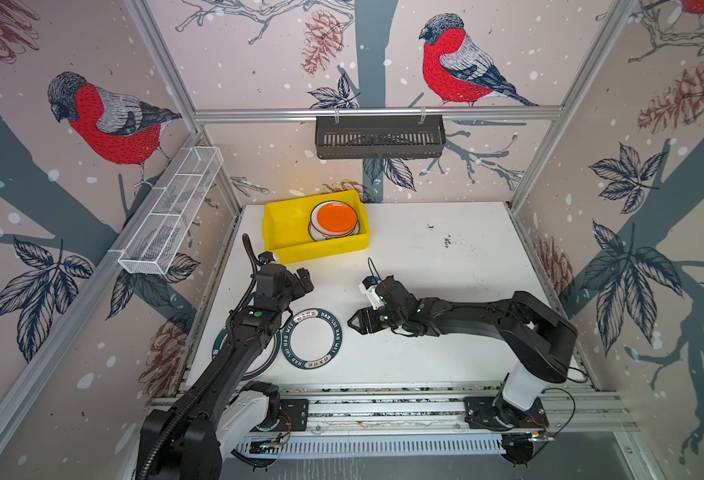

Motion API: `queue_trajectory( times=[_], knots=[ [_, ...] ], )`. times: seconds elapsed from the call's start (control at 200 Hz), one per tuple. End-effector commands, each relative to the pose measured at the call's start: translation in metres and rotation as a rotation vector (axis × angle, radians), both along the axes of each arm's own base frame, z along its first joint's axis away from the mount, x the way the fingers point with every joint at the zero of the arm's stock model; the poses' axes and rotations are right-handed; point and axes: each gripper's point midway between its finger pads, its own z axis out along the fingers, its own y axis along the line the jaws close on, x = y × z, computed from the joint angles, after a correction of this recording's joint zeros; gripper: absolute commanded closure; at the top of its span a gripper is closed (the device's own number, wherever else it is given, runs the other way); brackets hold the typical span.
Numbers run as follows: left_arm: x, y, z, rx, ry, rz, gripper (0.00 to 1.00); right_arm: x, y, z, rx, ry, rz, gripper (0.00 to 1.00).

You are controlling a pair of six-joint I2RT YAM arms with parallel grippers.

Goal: Place the plates into the plastic bin on the countertop
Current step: 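Open the left gripper and withdraw it while the right moves to the green-rim plate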

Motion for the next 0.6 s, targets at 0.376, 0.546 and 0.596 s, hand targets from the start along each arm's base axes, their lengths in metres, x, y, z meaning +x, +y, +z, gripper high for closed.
queue_trajectory(
  times=[0.376, 0.546, 0.596],
  knots=[
    [-0.013, -0.004, 0.001, -0.054, -0.039, -0.012, 0.02, -0.015, 0.033, -0.014, -0.044, 0.026, 0.103, 0.59],
    [-0.016, -0.01, 0.005, -0.082, -0.055, -0.041, 0.02, -0.018, 0.037, -0.014, -0.028, 0.036, 0.127, 0.6],
    [-0.018, -0.01, 0.007, -0.085, -0.063, -0.043, 0.03, -0.017, 0.038, -0.014, -0.028, 0.037, 0.126, 0.6]
  ],
)
